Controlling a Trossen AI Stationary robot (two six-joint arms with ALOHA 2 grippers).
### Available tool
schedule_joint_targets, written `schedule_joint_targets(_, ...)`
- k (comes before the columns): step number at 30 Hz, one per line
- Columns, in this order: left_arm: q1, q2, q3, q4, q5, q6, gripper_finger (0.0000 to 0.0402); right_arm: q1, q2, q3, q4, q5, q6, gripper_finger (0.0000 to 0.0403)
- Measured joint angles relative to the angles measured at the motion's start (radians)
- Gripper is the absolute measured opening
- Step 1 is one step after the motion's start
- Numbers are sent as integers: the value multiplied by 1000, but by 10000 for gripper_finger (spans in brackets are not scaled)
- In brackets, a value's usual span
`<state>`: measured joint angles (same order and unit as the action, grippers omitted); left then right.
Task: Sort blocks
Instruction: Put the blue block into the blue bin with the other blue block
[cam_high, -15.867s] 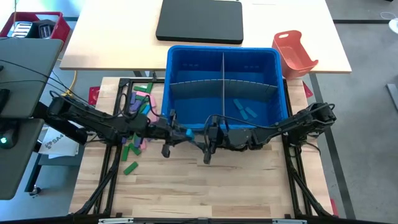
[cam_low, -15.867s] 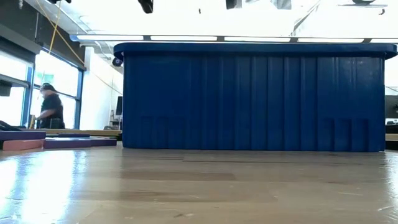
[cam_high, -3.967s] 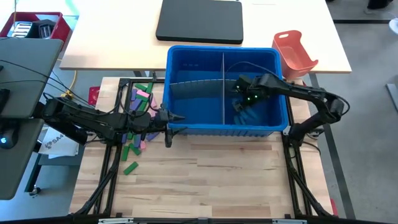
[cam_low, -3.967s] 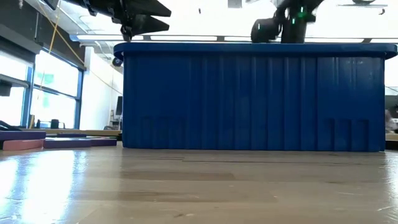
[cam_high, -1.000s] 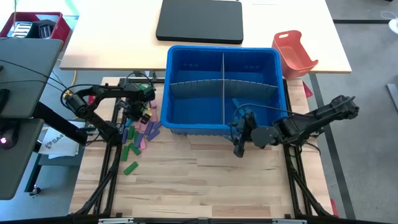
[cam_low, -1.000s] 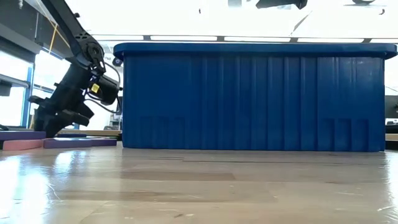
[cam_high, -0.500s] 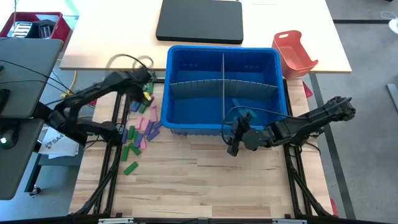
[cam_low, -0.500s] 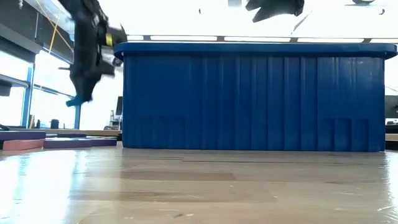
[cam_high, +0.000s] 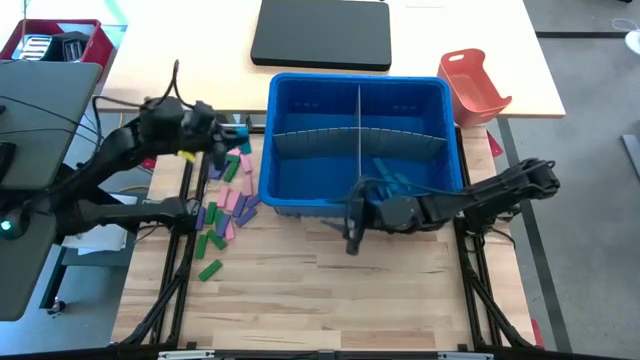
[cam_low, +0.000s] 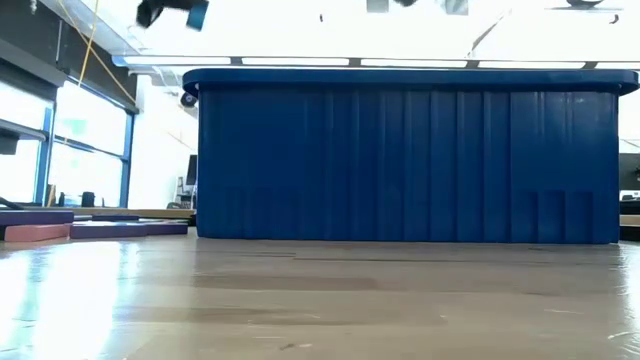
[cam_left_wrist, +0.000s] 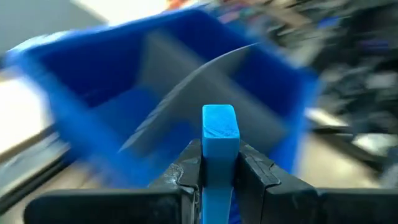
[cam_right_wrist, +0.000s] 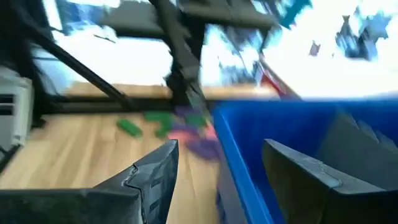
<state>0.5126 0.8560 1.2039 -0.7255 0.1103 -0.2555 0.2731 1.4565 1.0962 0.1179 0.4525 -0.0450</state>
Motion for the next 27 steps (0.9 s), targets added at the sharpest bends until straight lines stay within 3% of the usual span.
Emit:
schedule_joint_targets(6, -244, 13, -151, 444, 7, 15, 47, -1, 100, 0, 283, -15, -225, 228)
schedule_joint_targets(9, -348, 60, -252, 708, -43, 24, 47, 0, 122, 0, 365, 95, -268, 228)
schedule_joint_targets(13, -447, 150, -321, 995, -184, 50, 47, -1, 124, 2, 414, 276, -287, 228)
schedule_joint_targets(19, -566, 327, -342, 1242, -408, 116, 47, -1, 122, 2, 471, 375, -421, 228)
schedule_joint_targets(23, -607, 420, -341, 1365, -493, 129, 48, -1, 122, 2, 470, 385, -471, 228)
schedule_joint_targets(27, -629, 481, -341, 1457, -513, 127, 55, -1, 122, 2, 467, 387, -470, 228)
